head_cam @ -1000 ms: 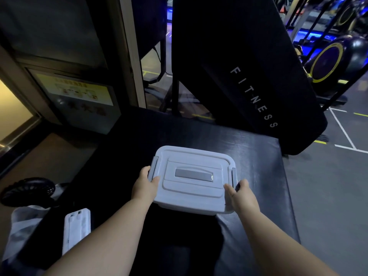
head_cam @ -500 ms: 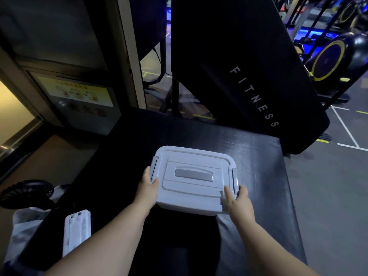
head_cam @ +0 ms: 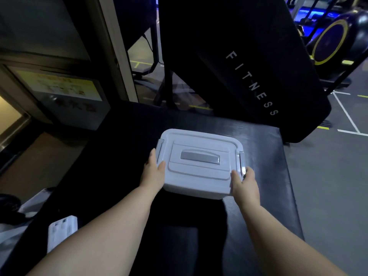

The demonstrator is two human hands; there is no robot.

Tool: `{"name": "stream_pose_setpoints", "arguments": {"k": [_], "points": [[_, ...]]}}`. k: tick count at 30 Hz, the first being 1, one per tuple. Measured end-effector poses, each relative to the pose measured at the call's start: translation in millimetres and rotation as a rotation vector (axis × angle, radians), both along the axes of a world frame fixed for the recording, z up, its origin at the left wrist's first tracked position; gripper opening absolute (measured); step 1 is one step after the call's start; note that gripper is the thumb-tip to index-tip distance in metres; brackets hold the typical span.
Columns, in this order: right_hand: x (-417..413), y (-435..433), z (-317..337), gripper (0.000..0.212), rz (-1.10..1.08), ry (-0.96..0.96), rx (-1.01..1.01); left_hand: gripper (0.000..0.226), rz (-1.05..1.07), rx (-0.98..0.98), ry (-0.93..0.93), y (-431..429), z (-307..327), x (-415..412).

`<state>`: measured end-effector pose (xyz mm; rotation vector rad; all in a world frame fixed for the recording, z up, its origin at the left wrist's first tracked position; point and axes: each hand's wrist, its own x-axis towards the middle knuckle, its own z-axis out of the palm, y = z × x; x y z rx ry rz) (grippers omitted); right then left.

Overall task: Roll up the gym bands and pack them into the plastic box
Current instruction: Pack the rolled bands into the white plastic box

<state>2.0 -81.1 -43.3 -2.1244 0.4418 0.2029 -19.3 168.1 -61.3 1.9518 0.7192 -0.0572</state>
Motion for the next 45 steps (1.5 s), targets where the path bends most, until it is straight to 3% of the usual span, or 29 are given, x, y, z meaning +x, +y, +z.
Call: {"name": "stream_pose_setpoints", "arguments": {"k": [2,7,26,45], "points": [[12,-4,-1,0.039,-0.009,-0.001,0.001,0.060,-0.008,0.012,-0.009,-3,0,14],[43,-12,-6,0.017,-0.017,-0.029,0.007,0.059,-0.024,0.033,-0.040,-10,-1,49],[151,-21,-19,0.022,-0.021,-0.084,-0.049,0.057,-0.023,0.085,-0.091,-16,-16,162],[162,-20,-25,0.026,-0.012,-0.103,-0.088,0.057,-0.030,0.134,-0.095,-16,-17,171]]}}
